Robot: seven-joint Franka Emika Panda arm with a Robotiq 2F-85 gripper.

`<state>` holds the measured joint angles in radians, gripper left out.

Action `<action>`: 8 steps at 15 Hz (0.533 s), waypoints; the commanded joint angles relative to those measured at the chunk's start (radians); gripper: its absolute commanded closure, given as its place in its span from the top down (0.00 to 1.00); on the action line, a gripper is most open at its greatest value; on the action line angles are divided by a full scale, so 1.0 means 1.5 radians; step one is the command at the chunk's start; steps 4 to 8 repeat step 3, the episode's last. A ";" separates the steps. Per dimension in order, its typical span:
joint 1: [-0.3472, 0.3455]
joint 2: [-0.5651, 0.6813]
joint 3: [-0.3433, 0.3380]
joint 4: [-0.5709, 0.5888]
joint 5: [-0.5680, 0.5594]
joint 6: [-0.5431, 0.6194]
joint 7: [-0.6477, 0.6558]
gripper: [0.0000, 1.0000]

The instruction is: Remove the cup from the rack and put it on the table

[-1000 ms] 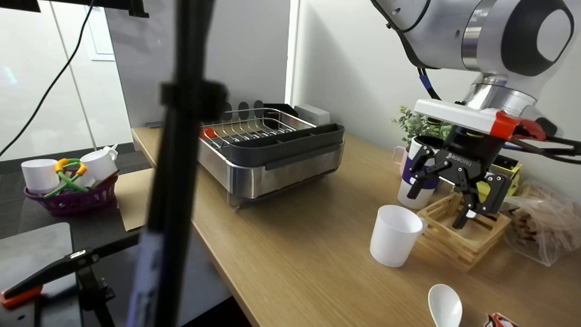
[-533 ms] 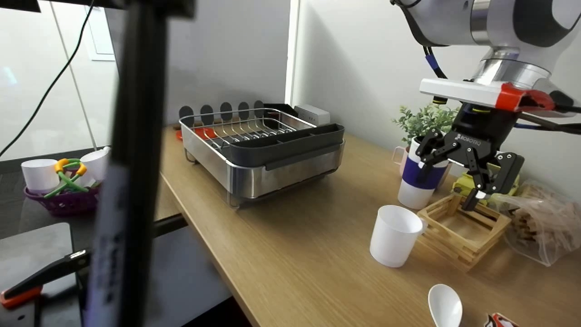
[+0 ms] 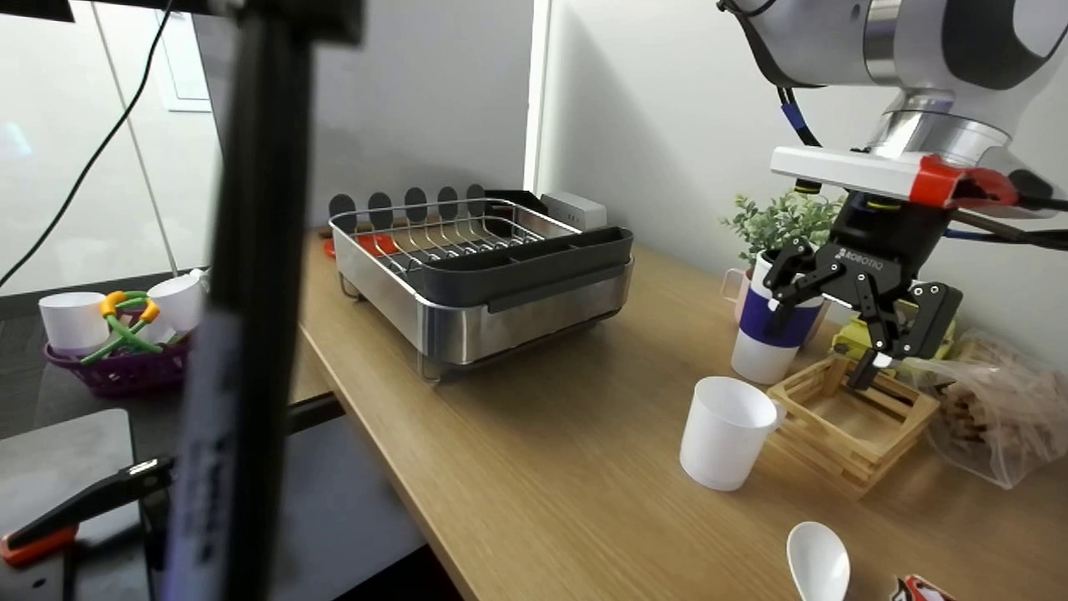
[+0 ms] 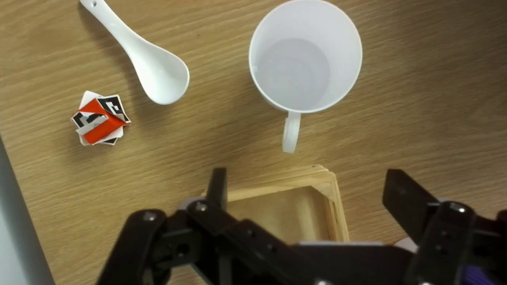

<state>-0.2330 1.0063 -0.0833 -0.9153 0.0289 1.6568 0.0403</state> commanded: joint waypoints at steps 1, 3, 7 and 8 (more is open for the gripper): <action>0.000 0.000 0.000 0.000 0.000 0.000 0.000 1.00; 0.000 0.000 0.000 0.000 0.000 0.000 0.000 1.00; 0.000 0.000 0.000 0.000 0.000 0.000 0.000 1.00; 0.000 0.000 0.000 0.000 0.000 0.000 0.000 1.00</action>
